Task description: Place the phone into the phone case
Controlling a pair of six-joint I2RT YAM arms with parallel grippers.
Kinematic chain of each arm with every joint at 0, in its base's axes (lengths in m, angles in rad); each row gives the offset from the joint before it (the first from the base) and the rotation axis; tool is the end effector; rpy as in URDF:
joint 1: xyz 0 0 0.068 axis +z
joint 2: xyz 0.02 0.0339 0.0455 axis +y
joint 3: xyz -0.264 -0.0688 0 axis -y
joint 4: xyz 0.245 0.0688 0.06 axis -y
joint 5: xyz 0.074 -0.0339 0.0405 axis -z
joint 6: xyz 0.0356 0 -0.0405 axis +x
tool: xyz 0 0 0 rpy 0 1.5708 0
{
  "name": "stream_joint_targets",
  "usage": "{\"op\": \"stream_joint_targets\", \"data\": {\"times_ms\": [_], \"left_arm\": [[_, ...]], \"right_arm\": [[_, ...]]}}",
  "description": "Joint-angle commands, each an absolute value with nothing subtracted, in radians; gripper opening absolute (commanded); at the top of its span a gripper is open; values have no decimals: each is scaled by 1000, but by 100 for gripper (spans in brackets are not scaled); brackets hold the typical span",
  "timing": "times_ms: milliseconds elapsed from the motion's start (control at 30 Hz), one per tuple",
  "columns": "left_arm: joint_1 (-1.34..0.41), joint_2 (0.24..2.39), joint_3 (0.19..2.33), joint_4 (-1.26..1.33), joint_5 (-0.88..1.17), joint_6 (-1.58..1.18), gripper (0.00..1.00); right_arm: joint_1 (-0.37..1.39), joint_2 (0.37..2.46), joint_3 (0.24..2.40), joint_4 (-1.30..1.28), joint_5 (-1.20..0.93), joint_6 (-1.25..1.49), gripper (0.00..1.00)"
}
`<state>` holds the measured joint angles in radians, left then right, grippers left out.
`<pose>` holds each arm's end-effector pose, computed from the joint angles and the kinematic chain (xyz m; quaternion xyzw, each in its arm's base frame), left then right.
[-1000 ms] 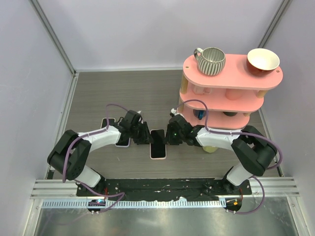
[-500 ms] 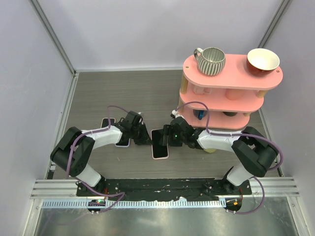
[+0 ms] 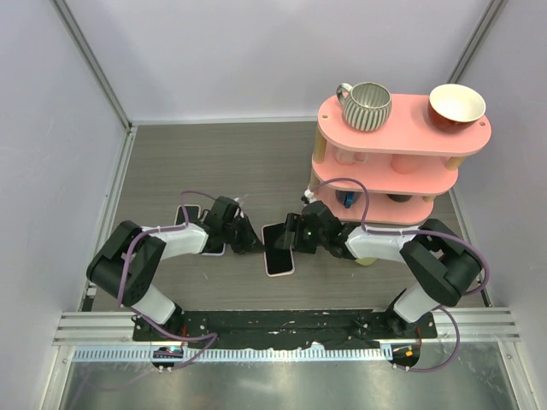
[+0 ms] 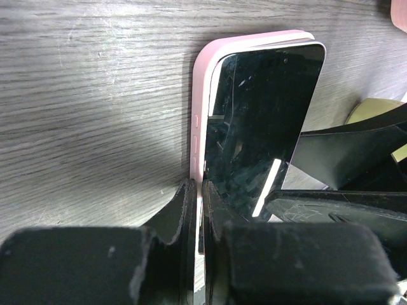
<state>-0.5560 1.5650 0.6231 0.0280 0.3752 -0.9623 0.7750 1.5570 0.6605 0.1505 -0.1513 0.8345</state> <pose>0.2280 -0.1570 0.1298 -0.1287 0.9230 -0.3462 0.1084 0.2080 0.2112 0.1494 -0.0031 0.9140 0.3360 0.2272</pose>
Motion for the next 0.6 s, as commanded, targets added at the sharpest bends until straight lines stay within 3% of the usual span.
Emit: {"op": "stream_joint_targets", "data": {"times_ms": [0,133,300,567], "left_arm": [[-584,1603,572,61,394,-985,6],[-584,1598,574,60,391,-980,6],[-584,1601,578,55,387,-974,6],[-586,1600,580,54,387,-968,6]], "right_arm": [[799,1555,696,351,-278,902,65],[795,1555,684,325,-264,897,61],[785,1552,631,405,-296,925,49],[782,1555,627,454,-341,923,49]]}}
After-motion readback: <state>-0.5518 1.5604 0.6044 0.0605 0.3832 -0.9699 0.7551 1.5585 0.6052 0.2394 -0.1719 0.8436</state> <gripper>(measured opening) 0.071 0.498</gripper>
